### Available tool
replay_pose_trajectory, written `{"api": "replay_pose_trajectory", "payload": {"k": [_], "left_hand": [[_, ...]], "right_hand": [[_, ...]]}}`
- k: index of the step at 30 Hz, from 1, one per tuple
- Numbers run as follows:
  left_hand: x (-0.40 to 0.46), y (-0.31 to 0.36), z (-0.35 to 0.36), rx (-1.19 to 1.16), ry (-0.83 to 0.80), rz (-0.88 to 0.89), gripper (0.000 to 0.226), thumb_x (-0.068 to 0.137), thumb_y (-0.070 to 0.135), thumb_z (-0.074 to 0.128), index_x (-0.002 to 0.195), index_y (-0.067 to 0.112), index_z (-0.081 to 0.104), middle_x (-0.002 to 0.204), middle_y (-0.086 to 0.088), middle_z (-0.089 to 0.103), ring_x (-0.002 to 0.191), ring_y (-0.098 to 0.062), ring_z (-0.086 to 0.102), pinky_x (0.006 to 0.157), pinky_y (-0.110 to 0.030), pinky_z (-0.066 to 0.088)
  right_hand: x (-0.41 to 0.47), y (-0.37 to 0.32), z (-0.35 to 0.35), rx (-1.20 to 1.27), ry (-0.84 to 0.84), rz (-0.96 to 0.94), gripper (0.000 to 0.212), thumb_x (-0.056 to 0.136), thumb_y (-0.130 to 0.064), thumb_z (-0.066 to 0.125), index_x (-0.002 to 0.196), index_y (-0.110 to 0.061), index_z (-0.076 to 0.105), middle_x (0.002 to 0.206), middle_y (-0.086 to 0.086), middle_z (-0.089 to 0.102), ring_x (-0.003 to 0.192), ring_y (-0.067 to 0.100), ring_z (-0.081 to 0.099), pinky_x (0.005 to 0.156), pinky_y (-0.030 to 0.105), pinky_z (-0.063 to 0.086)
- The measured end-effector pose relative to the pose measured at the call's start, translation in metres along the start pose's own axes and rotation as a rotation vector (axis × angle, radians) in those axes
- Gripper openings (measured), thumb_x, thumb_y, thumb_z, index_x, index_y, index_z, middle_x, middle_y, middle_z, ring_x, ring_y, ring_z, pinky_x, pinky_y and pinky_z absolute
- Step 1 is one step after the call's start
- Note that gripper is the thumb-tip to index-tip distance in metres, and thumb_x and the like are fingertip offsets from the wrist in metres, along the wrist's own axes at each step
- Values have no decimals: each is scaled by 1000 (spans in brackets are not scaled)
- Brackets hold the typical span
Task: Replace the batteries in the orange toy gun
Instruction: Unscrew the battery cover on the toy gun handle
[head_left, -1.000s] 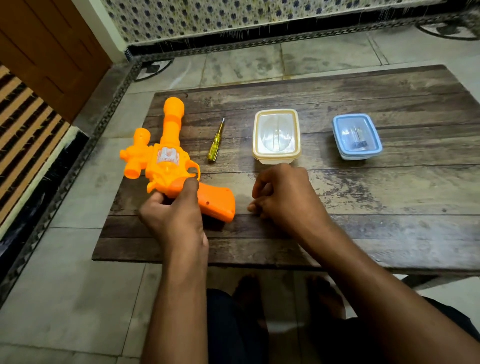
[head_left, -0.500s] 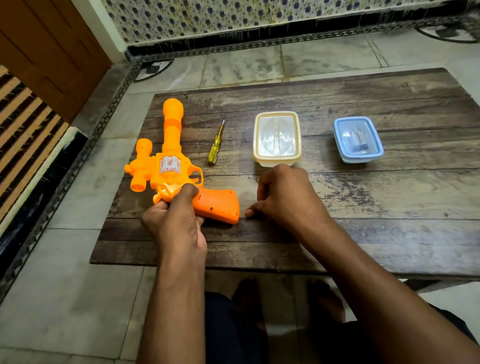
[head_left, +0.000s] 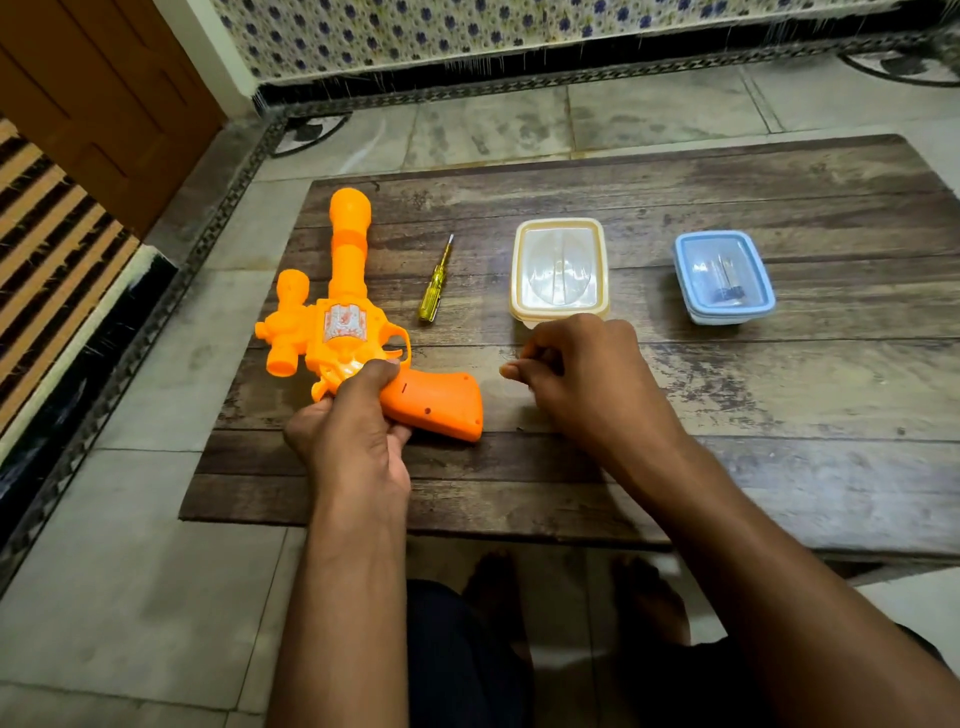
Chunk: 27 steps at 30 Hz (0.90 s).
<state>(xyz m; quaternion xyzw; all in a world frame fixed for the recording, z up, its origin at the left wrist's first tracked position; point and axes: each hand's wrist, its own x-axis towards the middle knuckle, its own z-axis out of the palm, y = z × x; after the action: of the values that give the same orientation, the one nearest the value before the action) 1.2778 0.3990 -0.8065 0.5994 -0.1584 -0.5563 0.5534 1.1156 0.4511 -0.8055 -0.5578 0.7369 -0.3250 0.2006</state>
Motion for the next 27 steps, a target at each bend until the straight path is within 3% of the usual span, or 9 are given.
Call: {"api": "replay_pose_trajectory", "payload": {"k": [2, 6, 9, 12, 16, 20, 22, 27], "left_hand": [[4, 0, 0, -1, -8, -37, 29, 81, -5, 75, 88, 17, 58, 97, -6, 72, 89, -18, 71, 60, -35, 54], [6, -1, 0, -19, -43, -84, 25, 84, 0, 77, 92, 17, 60, 98, -6, 72, 85, -14, 71, 56, -33, 56], [4, 0, 0, -33, -47, -48, 24, 83, 3, 79, 92, 17, 62, 95, -5, 74, 81, -13, 74, 63, -35, 63], [1, 0, 1, -11, -102, -20, 20, 84, 1, 78, 90, 14, 65, 92, -7, 76, 75, -15, 76, 53, -30, 61], [1, -2, 2, 46, -120, 23, 13, 84, 0, 77, 89, 8, 69, 97, -16, 76, 89, -30, 75, 56, -31, 61], [0, -4, 1, 86, -165, 36, 13, 84, 1, 77, 85, 11, 69, 91, -12, 75, 88, -28, 73, 58, -32, 62], [-2, -4, 3, 89, -179, 40, 14, 84, -1, 76, 84, 11, 69, 88, -9, 76, 83, -26, 74, 57, -31, 61], [-3, -3, 4, 78, -178, 66, 16, 83, -4, 76, 81, 10, 70, 75, -4, 76, 63, -16, 71, 49, -24, 54]], "right_hand": [[-3, -4, 2, 26, 2, -156, 21, 87, -36, 78, 87, -15, 77, 77, 2, 70, 74, 19, 65, 67, 39, 55], [-8, -15, 8, -92, -157, -384, 44, 81, -41, 80, 115, -14, 74, 114, 4, 70, 102, 25, 68, 84, 42, 57], [-15, -26, 18, -229, -189, -393, 39, 84, -35, 76, 116, -14, 70, 119, 6, 70, 107, 32, 67, 83, 44, 57], [-19, -37, 26, -331, -112, -383, 30, 89, -23, 67, 117, -11, 67, 116, 8, 71, 106, 35, 66, 79, 42, 57], [-22, -46, 31, -427, -154, -350, 42, 99, -20, 50, 140, -10, 52, 141, 10, 59, 123, 33, 61, 90, 43, 56], [-21, -50, 27, -509, -144, -337, 38, 96, -20, 50, 132, -9, 55, 131, 10, 65, 107, 37, 69, 73, 40, 54], [-21, -52, 24, -552, -134, -351, 33, 96, -19, 49, 126, -9, 58, 121, 11, 69, 99, 38, 70, 64, 37, 43], [-20, -54, 30, -538, -120, -393, 24, 95, -13, 51, 112, -2, 63, 103, 17, 72, 86, 41, 71, 59, 37, 34]]}}
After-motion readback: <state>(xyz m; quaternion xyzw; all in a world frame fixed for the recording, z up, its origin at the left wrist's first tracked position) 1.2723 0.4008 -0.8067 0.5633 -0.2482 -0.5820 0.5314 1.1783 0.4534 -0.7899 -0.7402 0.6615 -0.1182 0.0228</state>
